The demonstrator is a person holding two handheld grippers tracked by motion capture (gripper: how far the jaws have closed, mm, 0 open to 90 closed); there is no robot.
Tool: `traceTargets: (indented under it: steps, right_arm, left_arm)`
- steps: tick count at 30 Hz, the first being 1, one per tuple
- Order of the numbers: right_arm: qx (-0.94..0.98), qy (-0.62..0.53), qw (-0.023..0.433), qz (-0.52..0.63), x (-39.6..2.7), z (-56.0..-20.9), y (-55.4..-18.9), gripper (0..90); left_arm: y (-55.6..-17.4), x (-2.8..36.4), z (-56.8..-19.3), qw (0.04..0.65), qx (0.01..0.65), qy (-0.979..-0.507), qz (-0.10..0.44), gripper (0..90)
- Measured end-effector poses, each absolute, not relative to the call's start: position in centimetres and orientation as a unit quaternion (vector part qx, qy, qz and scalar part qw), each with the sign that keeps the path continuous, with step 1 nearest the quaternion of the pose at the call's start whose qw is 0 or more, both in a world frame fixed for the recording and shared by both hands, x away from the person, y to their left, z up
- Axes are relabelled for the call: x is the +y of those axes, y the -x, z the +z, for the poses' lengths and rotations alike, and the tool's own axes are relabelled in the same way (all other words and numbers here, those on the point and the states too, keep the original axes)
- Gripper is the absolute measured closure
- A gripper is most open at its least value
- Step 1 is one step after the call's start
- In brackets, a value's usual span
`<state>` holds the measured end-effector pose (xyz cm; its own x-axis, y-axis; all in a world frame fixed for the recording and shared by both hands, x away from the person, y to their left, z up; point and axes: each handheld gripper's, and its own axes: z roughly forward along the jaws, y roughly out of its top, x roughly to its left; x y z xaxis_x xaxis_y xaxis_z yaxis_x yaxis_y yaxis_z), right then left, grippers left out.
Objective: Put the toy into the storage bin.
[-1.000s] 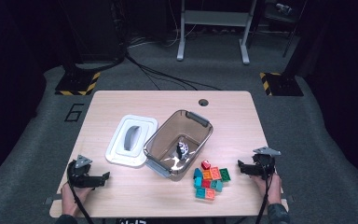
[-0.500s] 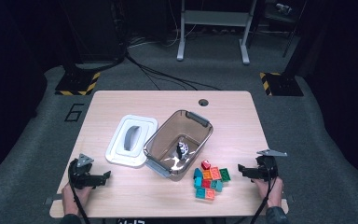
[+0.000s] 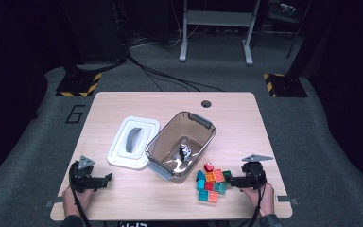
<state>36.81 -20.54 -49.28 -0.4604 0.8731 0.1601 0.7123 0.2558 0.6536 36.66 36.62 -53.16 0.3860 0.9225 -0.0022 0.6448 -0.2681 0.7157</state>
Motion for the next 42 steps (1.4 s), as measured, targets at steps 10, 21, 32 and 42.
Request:
traceTargets:
  steps: [10,21,32,42]
  right_arm:
    - [0.799,-0.507,0.122,0.299,-19.7,-49.7,-36.8,26.9]
    - [0.814,-0.493,0.133,0.276,-19.1,-49.1,-37.8,41.3]
    - [0.827,-0.496,0.119,0.235,-17.6,-49.1,-40.0,53.2]
    - [0.816,-0.505,0.131,0.249,-17.8,-48.8,-40.5,58.7]
  left_arm:
    - [-36.7,36.6,-53.2,0.326,0.513,-0.764,0.217,0.0]
    - [-36.8,36.7,-53.1,0.320,0.511,-0.768,0.216,0.0]
    - [-36.8,36.6,-53.2,0.324,0.513,-0.765,0.219,0.0]
    - [-36.8,36.6,-53.2,0.323,0.513,-0.765,0.219,0.0]
